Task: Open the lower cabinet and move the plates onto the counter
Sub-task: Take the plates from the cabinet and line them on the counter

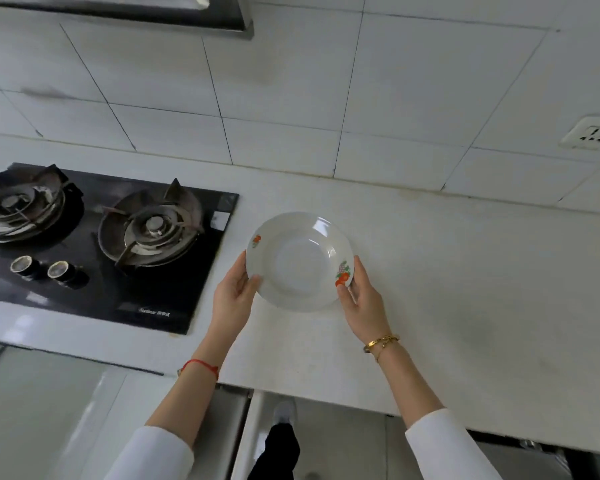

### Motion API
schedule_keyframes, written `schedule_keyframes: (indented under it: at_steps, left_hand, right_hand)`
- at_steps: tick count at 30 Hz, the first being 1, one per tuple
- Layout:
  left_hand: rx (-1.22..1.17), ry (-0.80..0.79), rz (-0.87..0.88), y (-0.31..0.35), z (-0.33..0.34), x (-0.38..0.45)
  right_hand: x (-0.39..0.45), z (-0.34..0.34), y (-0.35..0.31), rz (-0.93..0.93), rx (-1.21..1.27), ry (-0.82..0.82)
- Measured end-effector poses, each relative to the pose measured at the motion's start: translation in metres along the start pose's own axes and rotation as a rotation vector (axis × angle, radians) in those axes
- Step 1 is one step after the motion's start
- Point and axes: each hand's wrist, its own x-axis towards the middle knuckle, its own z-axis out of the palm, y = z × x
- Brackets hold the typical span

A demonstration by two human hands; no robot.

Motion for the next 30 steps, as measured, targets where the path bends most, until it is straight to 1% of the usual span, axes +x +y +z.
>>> schedule_keyframes:
  at_steps: [5, 10, 15, 21, 28, 30]
  left_hand:
    - [0.010, -0.047, -0.026, -0.006, -0.003, 0.089]
    - [0.053, -0.104, -0.073, -0.029, -0.005, 0.171]
    - [0.205, -0.110, -0.139, -0.064, -0.008, 0.231]
    - [0.306, -0.074, -0.183, -0.092, -0.003, 0.272]
    - [0.393, -0.046, -0.220, -0.102, 0.000, 0.287]
    - [0.430, -0.045, -0.206, -0.102, 0.000, 0.289]
  right_hand:
    - [0.080, 0.013, -0.005, 0.031, -0.027, 0.000]
    - [0.151, 0.029, -0.004, 0.069, -0.054, 0.005]
    - [0.207, 0.044, 0.004, 0.115, -0.095, 0.035]
    - [0.250, 0.057, 0.015, 0.128, -0.139, 0.022]
    - [0.271, 0.068, 0.027, 0.177, -0.108, 0.017]
    - [0.274, 0.070, 0.029, 0.188, -0.102, 0.022]
